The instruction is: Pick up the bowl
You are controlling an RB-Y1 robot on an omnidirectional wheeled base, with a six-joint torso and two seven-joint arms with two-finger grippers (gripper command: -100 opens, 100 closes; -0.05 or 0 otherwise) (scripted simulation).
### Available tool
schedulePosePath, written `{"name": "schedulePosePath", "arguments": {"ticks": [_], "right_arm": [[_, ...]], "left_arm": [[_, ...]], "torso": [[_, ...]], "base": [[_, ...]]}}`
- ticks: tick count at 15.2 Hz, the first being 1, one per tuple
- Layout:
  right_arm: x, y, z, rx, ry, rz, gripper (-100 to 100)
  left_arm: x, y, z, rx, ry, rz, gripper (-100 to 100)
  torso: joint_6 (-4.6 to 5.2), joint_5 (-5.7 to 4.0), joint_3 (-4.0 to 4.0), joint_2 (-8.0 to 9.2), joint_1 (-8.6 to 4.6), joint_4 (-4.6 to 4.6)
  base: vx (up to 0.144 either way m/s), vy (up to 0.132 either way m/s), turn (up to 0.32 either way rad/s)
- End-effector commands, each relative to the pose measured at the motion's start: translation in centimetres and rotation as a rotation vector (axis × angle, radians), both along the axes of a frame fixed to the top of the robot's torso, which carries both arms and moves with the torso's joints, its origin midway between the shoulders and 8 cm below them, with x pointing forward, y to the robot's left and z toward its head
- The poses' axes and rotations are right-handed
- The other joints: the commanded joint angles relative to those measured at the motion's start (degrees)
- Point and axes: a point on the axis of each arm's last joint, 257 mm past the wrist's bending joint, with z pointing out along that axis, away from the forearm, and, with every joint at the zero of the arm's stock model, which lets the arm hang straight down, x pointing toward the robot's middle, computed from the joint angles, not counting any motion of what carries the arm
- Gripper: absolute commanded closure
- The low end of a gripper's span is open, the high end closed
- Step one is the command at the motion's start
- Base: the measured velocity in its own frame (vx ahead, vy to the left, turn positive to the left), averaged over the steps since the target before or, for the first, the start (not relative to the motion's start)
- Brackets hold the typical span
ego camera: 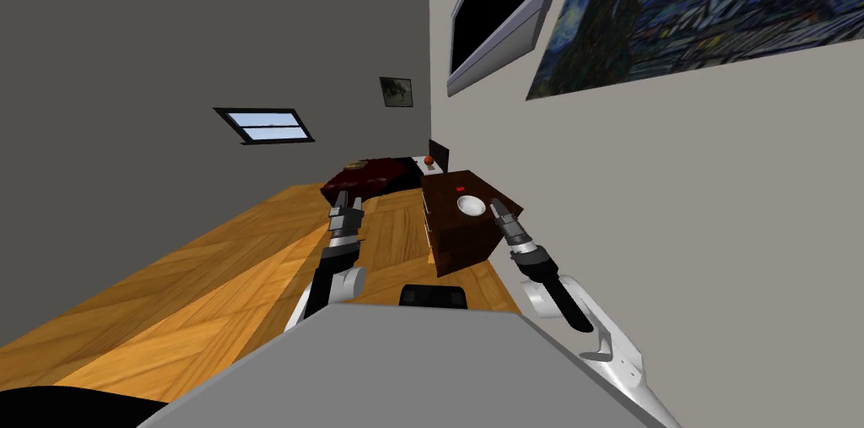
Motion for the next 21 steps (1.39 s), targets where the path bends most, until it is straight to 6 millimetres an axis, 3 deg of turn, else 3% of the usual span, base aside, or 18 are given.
{"name": "schedulePosePath", "arguments": {"ticks": [1,2,4,5,7,10,15,16,18,19,21], "right_arm": [[0.3,-0.1,-0.9,-0.066,0.013,0.008,-100],[0.6,-0.6,-2.2,-0.124,0.027,0.004,-100],[0.5,-0.5,-2.3,-0.151,0.03,0.016,-100],[0.8,-1.1,-3.6,-0.215,0.045,0.013,-100],[0.8,-1.0,-3.7,-0.238,0.047,0.024,-100],[1.2,-2.5,-6.5,-0.388,0.078,0.027,-100],[1.3,-3.6,-7.9,-0.513,0.097,0.05,-100],[1.4,-4.6,-9.2,-0.583,0.112,0.051,-100],[1.4,-4.7,-9.2,-0.607,0.114,0.061,-100],[1.4,-5.9,-10.5,-0.681,0.13,0.064,-100],[1.4,-6.0,-10.5,-0.702,0.13,0.072,-100]], "left_arm": [[0.0,0.0,0.0,0.0,0.0,0.0,0],[0.0,0.0,0.0,0.0,0.0,0.0,0],[0.0,0.0,0.0,0.0,0.0,0.0,0],[0.0,0.0,0.0,0.0,0.0,0.0,0],[0.0,0.0,0.0,0.0,0.0,0.0,0],[0.0,0.0,0.0,0.0,0.0,0.0,0],[0.0,0.0,0.0,0.0,0.0,0.0,0],[0.0,0.0,0.0,0.0,0.0,0.0,0],[0.0,0.0,0.0,0.0,0.0,0.0,0],[0.0,0.0,0.0,0.0,0.0,0.0,0],[0.0,0.0,0.0,0.0,0.0,0.0,0]], "torso": [[0.0,0.0,0.0,0.0,0.0,0.0],[0.0,0.01,0.0,0.0,0.03,0.0],[0.0,0.03,-0.01,-0.01,0.15,0.0],[0.01,0.04,-0.01,-0.01,0.11,0.0],[0.0,0.02,-0.02,-0.04,0.07,-0.01],[0.0,0.02,-0.01,-0.02,0.06,0.0],[-0.01,0.03,-0.04,-0.07,0.1,-0.01],[0.01,0.02,-0.03,-0.06,0.05,-0.01],[0.0,0.03,-0.03,-0.05,0.09,-0.01],[0.01,0.02,-0.03,-0.05,0.06,-0.01],[0.0,0.03,-0.05,-0.09,0.08,-0.02]], "base": [[0.007,0.067,0.048],[0.002,0.088,0.064],[0.01,0.085,0.035],[0.011,0.068,0.053],[0.017,0.057,0.041],[0.011,0.076,0.067],[0.021,0.074,0.045],[0.019,0.073,0.077],[0.02,0.068,0.042],[0.026,0.064,0.066],[0.029,0.066,0.045]]}}
